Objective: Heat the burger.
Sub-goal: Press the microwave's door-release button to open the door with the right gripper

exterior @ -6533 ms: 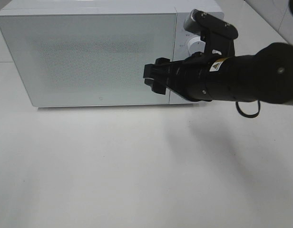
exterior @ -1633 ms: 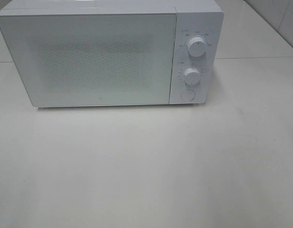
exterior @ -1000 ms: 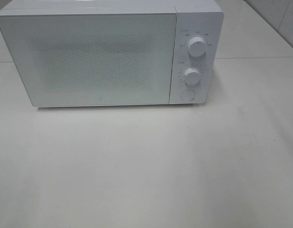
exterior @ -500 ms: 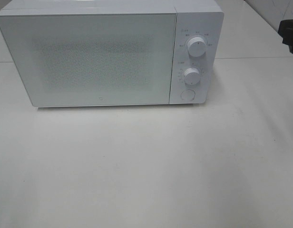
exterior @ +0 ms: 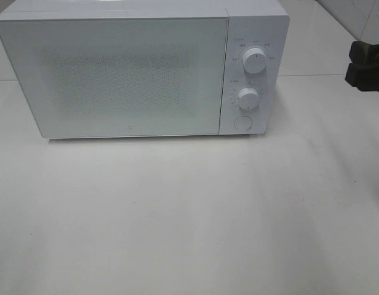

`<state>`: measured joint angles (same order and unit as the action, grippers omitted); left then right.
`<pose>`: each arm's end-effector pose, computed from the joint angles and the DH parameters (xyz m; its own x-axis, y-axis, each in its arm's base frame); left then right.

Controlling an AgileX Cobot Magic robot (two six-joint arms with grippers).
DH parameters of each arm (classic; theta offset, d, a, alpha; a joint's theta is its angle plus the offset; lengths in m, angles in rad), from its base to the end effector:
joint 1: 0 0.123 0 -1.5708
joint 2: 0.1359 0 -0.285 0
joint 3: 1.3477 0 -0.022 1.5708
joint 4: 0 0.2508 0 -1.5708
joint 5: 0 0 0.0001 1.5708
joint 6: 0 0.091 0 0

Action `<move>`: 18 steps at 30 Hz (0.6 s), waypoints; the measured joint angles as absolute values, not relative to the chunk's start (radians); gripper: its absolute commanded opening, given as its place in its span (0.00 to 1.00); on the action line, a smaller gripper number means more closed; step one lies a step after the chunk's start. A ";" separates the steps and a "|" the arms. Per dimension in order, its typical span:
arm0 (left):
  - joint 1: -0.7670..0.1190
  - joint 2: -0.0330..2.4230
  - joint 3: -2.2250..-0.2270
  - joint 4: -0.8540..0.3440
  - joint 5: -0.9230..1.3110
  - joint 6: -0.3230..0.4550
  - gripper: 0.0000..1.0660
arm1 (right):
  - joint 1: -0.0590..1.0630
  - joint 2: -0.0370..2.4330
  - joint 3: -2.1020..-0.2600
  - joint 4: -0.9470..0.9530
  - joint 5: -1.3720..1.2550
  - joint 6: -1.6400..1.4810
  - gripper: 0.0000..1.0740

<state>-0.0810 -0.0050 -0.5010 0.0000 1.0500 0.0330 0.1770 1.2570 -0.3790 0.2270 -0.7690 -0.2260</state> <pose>-0.0053 0.0004 0.2784 -0.4367 0.0686 -0.8970 0.0954 0.9950 0.0296 0.2303 0.0267 0.2375 -0.0329 -0.0676 -0.9972 -0.0220 0.9975 -0.0669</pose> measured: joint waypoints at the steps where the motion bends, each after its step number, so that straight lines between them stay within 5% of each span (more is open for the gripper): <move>1: -0.081 -0.005 -0.501 0.000 1.050 0.033 0.94 | 0.229 1.271 -0.365 0.313 -0.832 -0.288 0.71; 18: -0.081 -0.005 -0.501 0.000 1.050 0.033 0.94 | 0.600 1.480 -0.339 0.653 -1.100 -0.398 0.71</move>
